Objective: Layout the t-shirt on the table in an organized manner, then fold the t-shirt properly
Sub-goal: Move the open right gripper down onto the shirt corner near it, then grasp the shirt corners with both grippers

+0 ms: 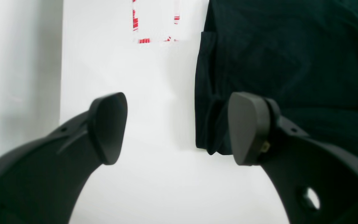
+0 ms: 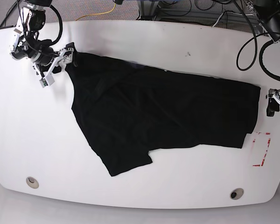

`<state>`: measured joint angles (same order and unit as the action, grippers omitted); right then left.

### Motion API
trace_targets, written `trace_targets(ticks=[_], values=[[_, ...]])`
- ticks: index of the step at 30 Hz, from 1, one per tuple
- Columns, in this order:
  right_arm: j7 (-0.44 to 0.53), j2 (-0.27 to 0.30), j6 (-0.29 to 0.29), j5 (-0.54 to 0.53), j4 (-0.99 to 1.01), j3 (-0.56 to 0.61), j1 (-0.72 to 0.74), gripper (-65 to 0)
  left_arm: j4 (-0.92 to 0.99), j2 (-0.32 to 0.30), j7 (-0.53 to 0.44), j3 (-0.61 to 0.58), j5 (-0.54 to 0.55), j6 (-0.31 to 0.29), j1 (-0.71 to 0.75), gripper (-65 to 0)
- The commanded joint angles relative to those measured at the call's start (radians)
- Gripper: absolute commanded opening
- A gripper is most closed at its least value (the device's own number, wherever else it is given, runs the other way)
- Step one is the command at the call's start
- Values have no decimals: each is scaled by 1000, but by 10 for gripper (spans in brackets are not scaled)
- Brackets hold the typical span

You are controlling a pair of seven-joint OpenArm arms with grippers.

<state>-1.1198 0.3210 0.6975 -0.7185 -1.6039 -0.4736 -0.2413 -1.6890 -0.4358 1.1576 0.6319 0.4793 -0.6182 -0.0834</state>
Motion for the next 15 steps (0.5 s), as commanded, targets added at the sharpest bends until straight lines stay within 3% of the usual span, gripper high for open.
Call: trace_targets(ticks=[1, 9, 15], values=[[-4, 7, 1, -8, 18, -3, 9, -30, -16, -21, -21, 3, 11, -1, -16, -169], [-3, -26, 1, -5, 58, 2, 15, -41, -13, -21, -20, 6, 11, -1, -14, -169], [1, -33, 1, -2, 64, 3, 15, -190, -13, -21, -20, 7, 11, -1, -14, -171]])
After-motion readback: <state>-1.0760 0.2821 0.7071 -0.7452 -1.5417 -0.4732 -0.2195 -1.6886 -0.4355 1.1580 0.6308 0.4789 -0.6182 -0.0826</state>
